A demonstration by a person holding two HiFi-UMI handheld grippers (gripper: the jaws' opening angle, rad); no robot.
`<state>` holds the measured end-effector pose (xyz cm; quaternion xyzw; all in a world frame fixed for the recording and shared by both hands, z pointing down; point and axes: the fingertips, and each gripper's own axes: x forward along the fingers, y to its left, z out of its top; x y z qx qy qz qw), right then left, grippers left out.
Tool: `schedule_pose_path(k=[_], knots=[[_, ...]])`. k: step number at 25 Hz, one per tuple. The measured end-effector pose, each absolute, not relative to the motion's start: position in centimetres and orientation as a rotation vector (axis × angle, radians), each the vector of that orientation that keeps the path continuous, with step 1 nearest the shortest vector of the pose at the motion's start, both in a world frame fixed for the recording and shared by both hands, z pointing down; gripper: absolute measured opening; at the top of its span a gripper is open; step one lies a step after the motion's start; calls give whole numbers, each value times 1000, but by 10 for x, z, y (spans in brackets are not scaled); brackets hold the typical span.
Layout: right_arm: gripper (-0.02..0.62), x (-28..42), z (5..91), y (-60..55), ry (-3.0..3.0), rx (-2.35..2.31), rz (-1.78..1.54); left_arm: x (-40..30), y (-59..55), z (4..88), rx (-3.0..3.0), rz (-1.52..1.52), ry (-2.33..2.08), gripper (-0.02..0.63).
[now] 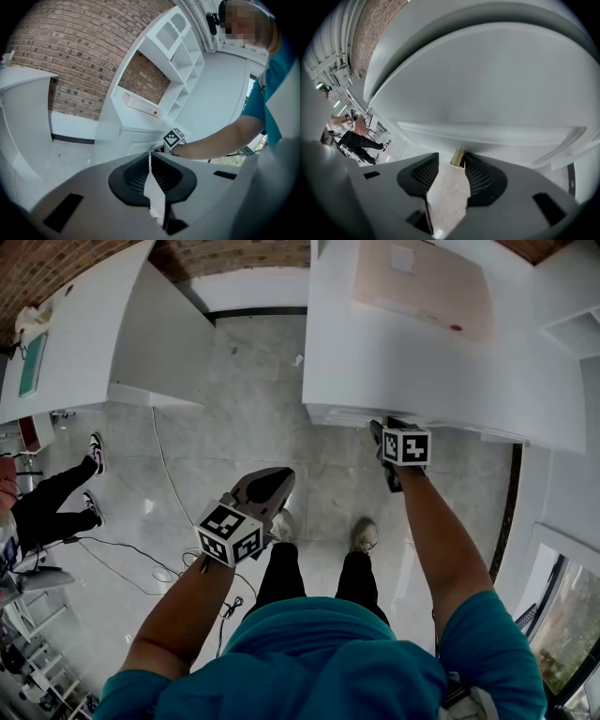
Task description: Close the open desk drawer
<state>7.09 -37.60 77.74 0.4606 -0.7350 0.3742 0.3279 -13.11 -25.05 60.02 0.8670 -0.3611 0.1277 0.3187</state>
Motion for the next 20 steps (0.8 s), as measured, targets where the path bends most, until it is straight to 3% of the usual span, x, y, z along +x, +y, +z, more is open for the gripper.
schedule_pose_path(k=[2, 5, 20], knots=[[231, 65, 777, -373, -1938, 1176, 976, -129, -247, 599, 2282, 331, -946, 28], [264, 65, 776, -371, -1930, 1185, 985, -129, -242, 597, 2287, 330, -945, 28], [265, 80, 714, -322, -1982, 1186, 933, -131, -212, 557, 2346, 284, -994, 28]])
